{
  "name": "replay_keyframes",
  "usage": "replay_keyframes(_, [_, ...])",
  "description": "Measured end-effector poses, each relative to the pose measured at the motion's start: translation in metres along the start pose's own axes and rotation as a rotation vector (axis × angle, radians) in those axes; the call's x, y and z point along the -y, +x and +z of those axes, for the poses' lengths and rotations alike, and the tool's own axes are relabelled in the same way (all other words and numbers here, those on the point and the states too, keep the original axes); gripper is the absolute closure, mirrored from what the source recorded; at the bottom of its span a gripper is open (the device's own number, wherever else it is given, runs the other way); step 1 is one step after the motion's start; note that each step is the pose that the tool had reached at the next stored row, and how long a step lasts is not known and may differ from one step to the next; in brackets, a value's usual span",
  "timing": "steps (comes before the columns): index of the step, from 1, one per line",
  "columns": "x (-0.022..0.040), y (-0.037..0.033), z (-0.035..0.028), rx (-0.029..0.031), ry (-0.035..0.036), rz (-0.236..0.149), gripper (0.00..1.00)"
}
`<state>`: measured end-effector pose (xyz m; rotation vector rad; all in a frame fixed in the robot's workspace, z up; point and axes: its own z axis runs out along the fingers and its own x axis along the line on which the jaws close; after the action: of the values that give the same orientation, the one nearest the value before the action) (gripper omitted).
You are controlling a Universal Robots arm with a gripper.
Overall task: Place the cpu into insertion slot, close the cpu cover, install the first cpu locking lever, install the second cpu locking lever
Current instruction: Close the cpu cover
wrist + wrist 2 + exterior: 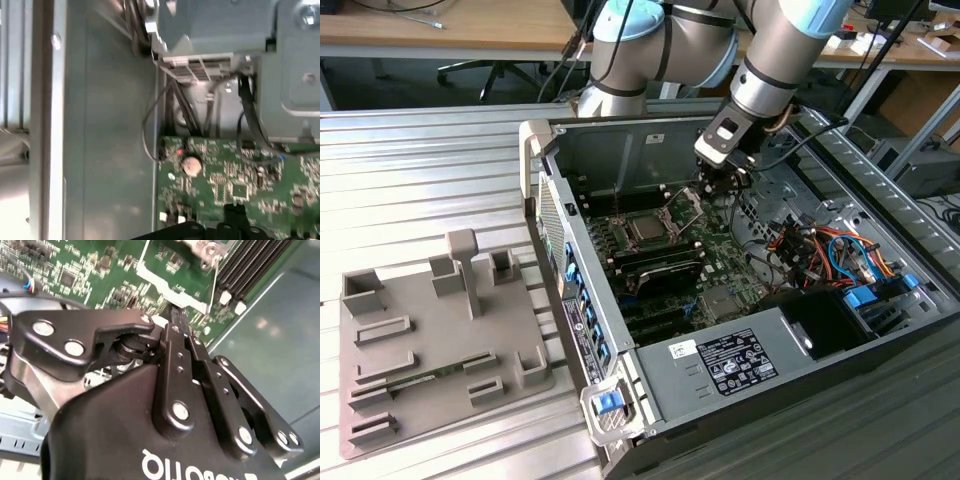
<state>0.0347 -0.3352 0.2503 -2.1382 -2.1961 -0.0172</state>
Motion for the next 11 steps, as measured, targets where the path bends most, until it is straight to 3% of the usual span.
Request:
replay_keyframes(5, [0.01,0.0002,0.0005,-0.0001,-0.0003,0.0,0.89])
replay_keyframes(11, [0.0293,0.0007,0.0014,-0.0001,-0.001,0.0,0.89])
